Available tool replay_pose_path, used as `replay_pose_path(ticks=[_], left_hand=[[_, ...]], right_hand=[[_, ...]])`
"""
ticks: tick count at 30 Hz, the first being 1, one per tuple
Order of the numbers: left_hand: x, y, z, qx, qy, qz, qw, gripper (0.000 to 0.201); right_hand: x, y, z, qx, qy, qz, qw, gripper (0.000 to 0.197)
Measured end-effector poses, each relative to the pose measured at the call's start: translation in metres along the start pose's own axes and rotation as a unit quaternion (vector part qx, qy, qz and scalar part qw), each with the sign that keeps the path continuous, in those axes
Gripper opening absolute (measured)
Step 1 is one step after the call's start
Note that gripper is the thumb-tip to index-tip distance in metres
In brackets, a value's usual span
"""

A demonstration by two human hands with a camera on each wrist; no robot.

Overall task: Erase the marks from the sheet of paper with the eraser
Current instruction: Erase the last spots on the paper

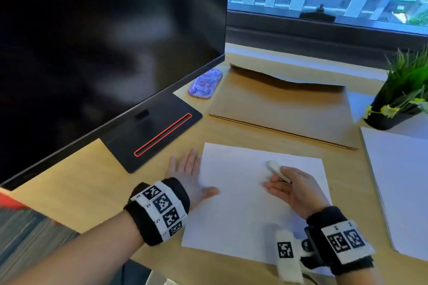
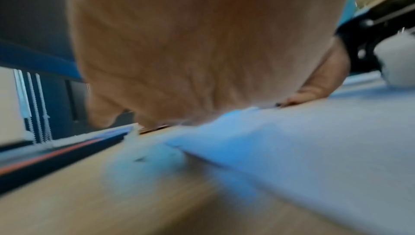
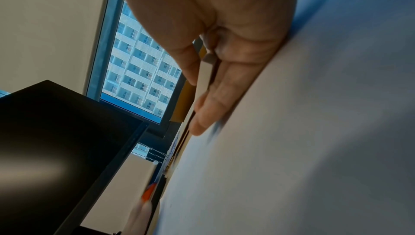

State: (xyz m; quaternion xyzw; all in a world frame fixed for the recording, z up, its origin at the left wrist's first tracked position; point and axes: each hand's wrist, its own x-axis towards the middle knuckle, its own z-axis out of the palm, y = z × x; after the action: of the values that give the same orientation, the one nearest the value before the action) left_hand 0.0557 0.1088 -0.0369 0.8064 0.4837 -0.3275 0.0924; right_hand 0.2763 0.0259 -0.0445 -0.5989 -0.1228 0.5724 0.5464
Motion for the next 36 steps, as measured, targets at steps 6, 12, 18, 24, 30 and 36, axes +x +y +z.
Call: replay_pose_path(ticks=[6,12,18,24,30,36], left_hand=[[-0.012,0.036,-0.009,-0.022,0.039,0.224,0.974,0.073],[-0.010,0.032,-0.005,0.028,-0.008,0.040,0.999,0.090],[-0.002,0.062,-0.024,-0.052,0.040,0.149,0.987,0.081],[0.016,0.064,-0.027,-0.094,0.012,0.172,0.981,0.073],[0.017,0.038,-0.032,-0.043,0.019,-0.032,0.998,0.093],[0.019,0.054,-0.030,-0.054,0.033,0.116,0.991,0.078]], right_hand=[[0.000,0.001,0.003,-0.014,0.010,-0.002,1.000,0.021],[0.000,0.001,0.002,-0.017,0.007,-0.005,1.000,0.019],[0.000,0.001,0.002,-0.026,0.005,-0.005,1.000,0.020],[0.000,0.001,0.000,-0.015,-0.008,-0.003,1.000,0.020],[0.003,0.002,-0.002,-0.016,-0.005,-0.002,1.000,0.019],[0.002,0.002,0.001,-0.016,-0.002,0.002,1.000,0.018]])
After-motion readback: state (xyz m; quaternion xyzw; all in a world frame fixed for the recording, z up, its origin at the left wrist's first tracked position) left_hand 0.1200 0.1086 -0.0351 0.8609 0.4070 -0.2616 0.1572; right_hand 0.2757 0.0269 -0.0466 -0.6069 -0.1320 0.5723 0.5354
